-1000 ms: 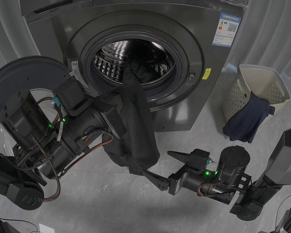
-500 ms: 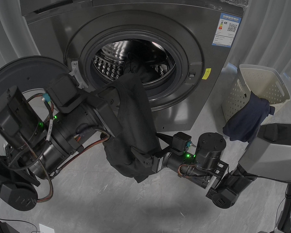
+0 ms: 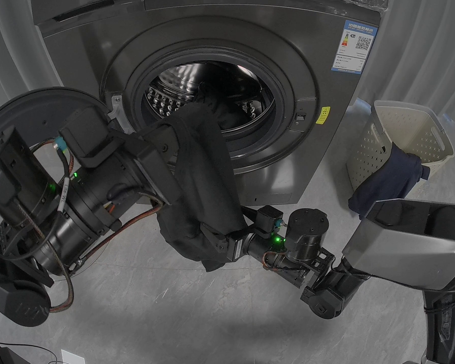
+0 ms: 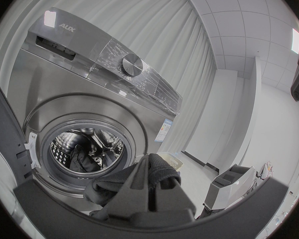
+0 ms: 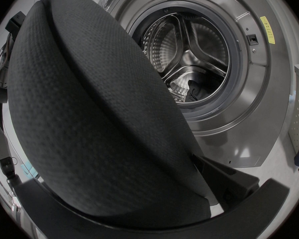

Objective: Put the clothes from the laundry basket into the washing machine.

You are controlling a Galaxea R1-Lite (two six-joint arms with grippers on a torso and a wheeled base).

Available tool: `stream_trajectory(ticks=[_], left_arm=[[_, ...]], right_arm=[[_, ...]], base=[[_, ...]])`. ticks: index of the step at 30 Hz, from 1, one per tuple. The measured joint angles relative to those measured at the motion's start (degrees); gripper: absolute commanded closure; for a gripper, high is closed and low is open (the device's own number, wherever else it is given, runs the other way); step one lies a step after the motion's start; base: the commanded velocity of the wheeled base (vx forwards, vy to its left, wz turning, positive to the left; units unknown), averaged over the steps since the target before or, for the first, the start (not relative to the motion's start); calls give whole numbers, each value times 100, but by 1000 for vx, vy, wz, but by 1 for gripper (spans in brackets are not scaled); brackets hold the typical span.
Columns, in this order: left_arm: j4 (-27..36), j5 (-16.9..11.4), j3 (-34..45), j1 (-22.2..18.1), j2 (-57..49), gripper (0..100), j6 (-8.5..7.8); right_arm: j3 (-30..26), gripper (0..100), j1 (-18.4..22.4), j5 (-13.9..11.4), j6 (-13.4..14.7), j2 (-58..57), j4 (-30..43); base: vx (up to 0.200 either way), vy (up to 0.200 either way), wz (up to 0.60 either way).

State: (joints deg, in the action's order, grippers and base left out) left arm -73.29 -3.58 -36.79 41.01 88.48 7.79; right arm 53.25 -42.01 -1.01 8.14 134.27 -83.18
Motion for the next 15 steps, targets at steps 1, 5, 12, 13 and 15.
stream_trajectory(ticks=[1,5,12,13,15], left_arm=[[-9,2,16,-9,-4,100,-2],[-4,13,50,-66,-11,100,0],[-1,46,112,-424,-17,100,6],[0,61,140,-501,-15,100,4],[10,80,217,-664,-2,100,-10]], right_arm=[[30,100,11,22,0,33,-6],[69,100,98,37,4,62,-20],[35,100,328,41,28,-95,-17],[27,100,375,44,28,-163,-17],[-2,100,458,50,33,-312,-20]], base=[[0,0,0],[0,0,0],[0,0,0],[0,0,0],[0,0,0]])
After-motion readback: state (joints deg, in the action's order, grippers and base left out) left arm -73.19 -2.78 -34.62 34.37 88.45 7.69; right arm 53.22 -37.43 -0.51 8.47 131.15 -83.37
